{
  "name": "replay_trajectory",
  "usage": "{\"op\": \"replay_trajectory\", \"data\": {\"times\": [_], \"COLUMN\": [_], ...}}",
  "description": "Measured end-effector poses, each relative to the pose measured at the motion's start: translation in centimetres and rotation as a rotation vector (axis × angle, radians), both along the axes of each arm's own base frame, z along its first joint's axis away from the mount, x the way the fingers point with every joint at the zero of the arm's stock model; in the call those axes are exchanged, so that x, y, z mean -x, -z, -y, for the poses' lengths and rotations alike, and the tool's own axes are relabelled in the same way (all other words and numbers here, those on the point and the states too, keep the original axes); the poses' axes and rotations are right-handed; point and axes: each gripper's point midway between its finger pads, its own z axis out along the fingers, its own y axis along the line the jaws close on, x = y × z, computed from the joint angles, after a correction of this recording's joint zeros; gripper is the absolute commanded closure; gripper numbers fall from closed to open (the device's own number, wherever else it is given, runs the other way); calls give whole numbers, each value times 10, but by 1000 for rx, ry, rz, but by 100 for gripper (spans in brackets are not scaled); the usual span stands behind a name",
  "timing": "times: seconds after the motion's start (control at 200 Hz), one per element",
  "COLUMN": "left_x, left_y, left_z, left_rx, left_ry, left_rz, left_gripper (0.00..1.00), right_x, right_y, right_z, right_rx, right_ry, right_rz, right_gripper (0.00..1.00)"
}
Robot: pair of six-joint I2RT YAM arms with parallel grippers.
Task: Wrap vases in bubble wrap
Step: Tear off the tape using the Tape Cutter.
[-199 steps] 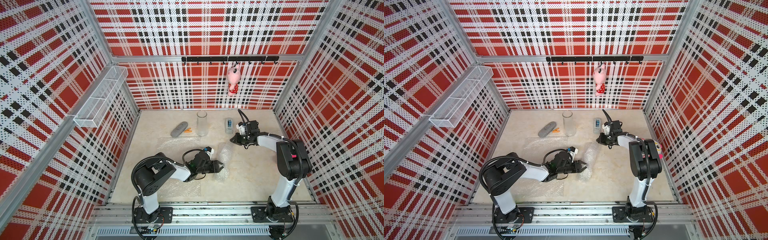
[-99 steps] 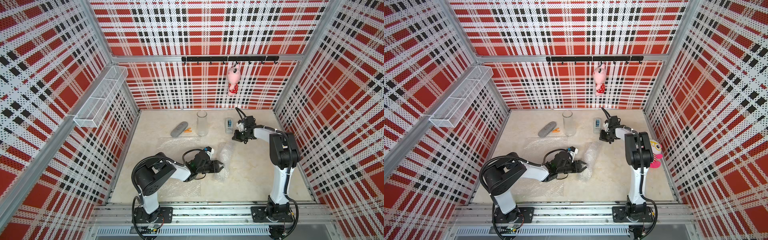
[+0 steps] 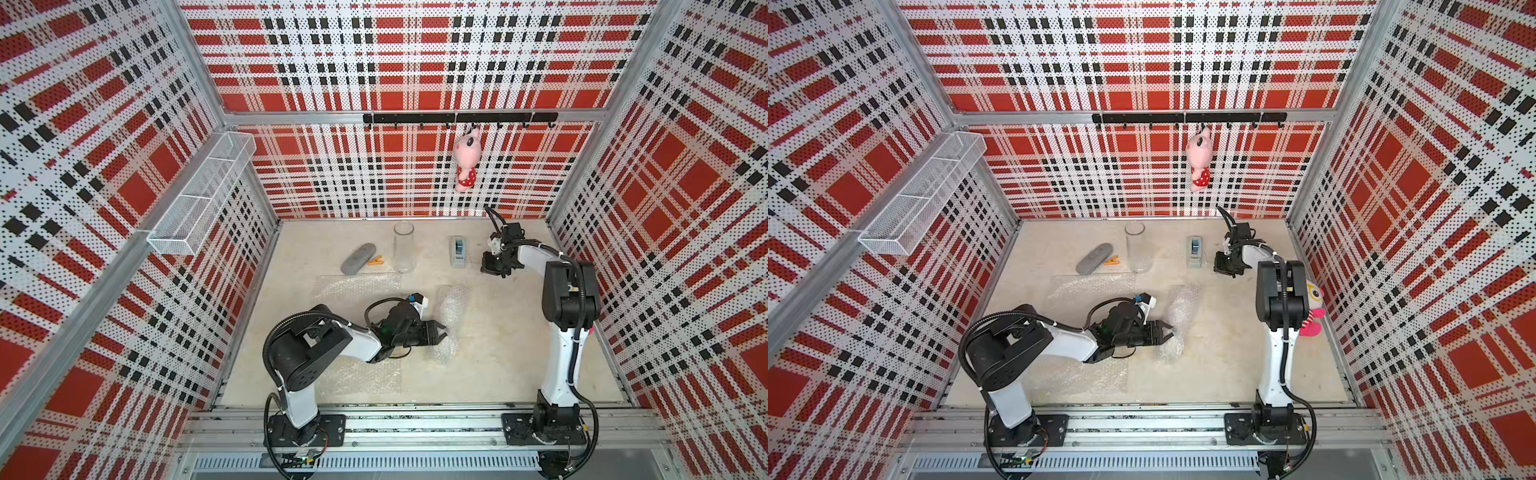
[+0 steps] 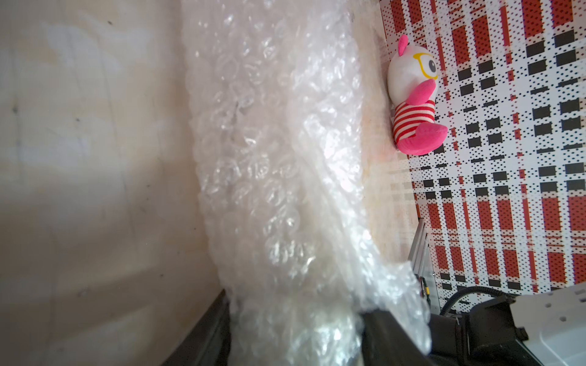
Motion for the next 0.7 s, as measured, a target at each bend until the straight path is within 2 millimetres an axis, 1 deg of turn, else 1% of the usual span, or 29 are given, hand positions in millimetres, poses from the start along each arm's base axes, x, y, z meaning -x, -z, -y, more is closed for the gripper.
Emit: {"op": "replay_trajectory", "data": {"times": [0.276,0.336,0.461,0.541,0.581,0.641,0.702], "left_x": [0,0,0,0,0,0,0], "left_y": [0,0,0,0,0,0,0], "left_z": [0,0,-1,-1,-1,-1,-1], "left_rx": [-1,-1,-4,-5,-5,-5,-5], "left_ry": [2,2,4,5,5,6,5], "left_rz": [2,3,4,5,6,6,7], "left_gripper": [72,72,72,72,72,72,72], "right_x": [3,4,9,11,13,17,26], "right_y": [-1,-1,-2,-3,-4,-4,-6], "right_z": [10,22,60,71,72,67,51], "right_rx": [29,48,82,86,85,83,67], "right_ry": [6,31,110,133,135,124,90], "right_rz": [0,-2,-13,-16,-17,-23,-38], "right_gripper": [100,100,100,100,100,100,100]}}
